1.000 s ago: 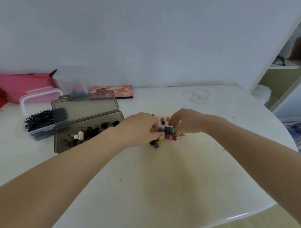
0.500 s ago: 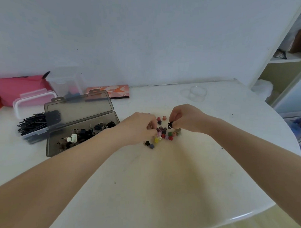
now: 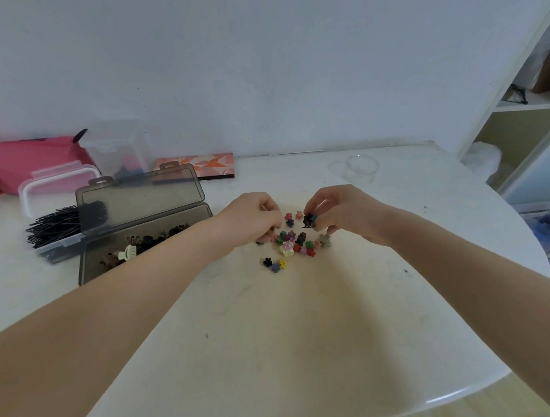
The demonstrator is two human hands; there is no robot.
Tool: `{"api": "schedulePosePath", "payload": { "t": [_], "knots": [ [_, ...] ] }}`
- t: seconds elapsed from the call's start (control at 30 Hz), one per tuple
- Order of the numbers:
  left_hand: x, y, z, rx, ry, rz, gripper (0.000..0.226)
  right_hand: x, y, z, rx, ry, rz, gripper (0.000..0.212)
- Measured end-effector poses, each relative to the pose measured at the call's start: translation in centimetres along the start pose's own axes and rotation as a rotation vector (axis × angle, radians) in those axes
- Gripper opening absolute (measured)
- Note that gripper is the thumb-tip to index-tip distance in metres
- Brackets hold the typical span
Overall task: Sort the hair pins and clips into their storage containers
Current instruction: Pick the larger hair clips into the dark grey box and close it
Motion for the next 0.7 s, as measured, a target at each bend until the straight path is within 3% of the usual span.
{"api": "schedulePosePath", "payload": {
  "t": [0.2, 0.33, 0.57, 0.63, 0.7],
  "knots": [
    [-1.3, -0.1, 0.7, 0.238, 0.231, -0.08, 0.014, 0.0, -0.1, -0.4, -0.016, -0.213, -0.062, 0.023],
    [-2.0, -0.9, 0.9, 0.191, 0.223, -0.161, 0.031, -0.3, -0.2, -1.1, 0.01, -0.342, -0.086, 0.023],
    [-1.3, -1.5, 1.2, 0.117, 0.279, -0.102, 0.016, -0.2, -0.4, -1.4, -0.004, -0.4, -0.092, 0.028],
    [-0.9, -1.7, 1.3, 0.152, 0.321, -0.074, 0.016, 0.0, -0.7, -1.1, -0.003, -0.328, -0.073, 0.025],
    [-0.1, -1.8, 1.5, 0.184, 0.34, -0.022, 0.016, 0.1, -1.1, -0.7, 0.036, -0.072, -0.006, 0.022]
  ]
}}
Point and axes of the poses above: each hand's wrist, its own y-axis away from the middle knuckle, its own x-axis out of the back of the hand, z = x × y, the point moved 3 cm from there along -y, towards the middle knuckle, and after that the axes turned 3 degrees about y, right-handed, at the moved point
